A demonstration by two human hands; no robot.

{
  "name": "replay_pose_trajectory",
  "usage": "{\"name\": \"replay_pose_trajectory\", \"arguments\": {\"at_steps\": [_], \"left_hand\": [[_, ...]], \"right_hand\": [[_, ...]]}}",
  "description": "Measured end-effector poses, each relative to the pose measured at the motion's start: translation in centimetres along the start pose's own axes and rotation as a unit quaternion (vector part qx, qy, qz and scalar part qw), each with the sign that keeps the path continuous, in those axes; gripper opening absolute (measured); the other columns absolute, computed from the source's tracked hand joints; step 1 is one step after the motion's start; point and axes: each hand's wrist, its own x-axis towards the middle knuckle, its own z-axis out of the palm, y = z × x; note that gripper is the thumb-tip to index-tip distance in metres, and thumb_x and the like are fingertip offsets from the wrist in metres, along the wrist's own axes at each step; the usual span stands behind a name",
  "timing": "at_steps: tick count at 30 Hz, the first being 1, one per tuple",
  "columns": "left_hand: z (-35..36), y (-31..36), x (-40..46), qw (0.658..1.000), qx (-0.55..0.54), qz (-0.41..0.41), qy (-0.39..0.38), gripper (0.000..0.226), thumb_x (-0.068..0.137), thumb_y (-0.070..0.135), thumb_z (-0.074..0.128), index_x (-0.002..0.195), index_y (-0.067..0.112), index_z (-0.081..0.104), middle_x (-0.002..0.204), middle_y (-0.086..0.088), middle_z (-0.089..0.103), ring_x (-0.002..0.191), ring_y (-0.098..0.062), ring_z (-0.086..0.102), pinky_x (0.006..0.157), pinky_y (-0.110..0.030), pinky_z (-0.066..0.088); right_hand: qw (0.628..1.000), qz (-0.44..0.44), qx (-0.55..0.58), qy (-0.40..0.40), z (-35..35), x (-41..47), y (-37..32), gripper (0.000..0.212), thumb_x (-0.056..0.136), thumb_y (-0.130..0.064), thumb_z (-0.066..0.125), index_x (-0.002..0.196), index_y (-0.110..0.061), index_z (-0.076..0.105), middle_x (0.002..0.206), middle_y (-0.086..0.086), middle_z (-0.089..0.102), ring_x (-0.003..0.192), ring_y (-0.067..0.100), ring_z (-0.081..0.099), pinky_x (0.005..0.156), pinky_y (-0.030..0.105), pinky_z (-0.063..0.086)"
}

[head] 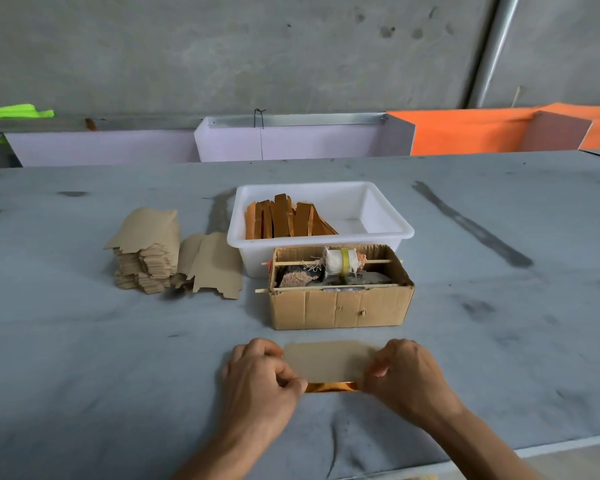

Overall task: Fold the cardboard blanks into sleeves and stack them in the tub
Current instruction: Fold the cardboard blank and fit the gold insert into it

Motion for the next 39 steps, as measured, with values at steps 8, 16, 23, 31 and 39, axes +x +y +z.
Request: {"name": "replay_pose_trajectory", "arguments": {"at_steps": [8,16,23,31,39], "left_hand": [[0.0,-0.5,0.2,0.998,-0.020,-0.052,0.027,0.031,0.065,0.038,0.079,0.054,0.029,0.051,0.093,0.023,0.041,0.101,-0.005,0.036,0.077,-0.023,0.018],[0.0,1.1,-1.4,0.952,0.069,0.282,0.098,0.023,0.070,0.012,0.059,0.062,0.027,0.075,0.069,0.010,0.057,0.078,-0.010,0.042,0.066,-0.026,0.031],[0.0,1.0,-2.3,0.926,0.154,0.330,0.100,0.018,0.070,0.018,0.067,0.053,0.018,0.062,0.062,0.006,0.053,0.066,-0.010,0.045,0.052,-0.023,0.037],[-0.9,0.5,-1.9,0.968,0.067,0.239,-0.025,0.009,0.068,0.008,0.063,0.069,0.017,0.063,0.076,0.011,0.056,0.072,-0.012,0.060,0.059,-0.022,0.046],[-0.4,1.0,2.4,0.991,0.085,0.088,-0.061,0.032,0.092,0.034,0.054,0.121,0.019,0.053,0.121,0.003,0.045,0.116,-0.015,0.048,0.092,-0.025,0.037]], "right_hand": [[0.998,0.044,0.026,-0.021,-0.2,0.4,0.2,0.018,0.073,-0.019,0.072,0.059,-0.025,0.063,0.077,-0.002,0.066,0.089,0.022,0.059,0.072,0.027,0.048],[0.997,0.027,0.072,0.013,0.6,-1.2,0.0,0.027,0.076,-0.021,0.069,0.060,-0.042,0.063,0.070,-0.015,0.054,0.096,0.020,0.049,0.084,0.028,0.042],[0.971,-0.214,-0.028,0.102,2.1,-3.8,-1.6,0.012,0.064,-0.016,0.061,0.057,-0.020,0.070,0.062,-0.003,0.057,0.058,0.020,0.059,0.040,0.022,0.041],[0.994,-0.087,-0.067,0.008,-0.2,-1.2,-0.5,0.023,0.084,-0.027,0.052,0.099,-0.027,0.070,0.104,-0.004,0.067,0.097,0.019,0.062,0.080,0.025,0.045],[0.978,-0.065,-0.190,-0.048,0.6,1.9,-2.0,0.043,0.096,-0.027,0.042,0.137,-0.014,0.038,0.125,0.007,0.045,0.106,0.029,0.057,0.080,0.036,0.046]]}}
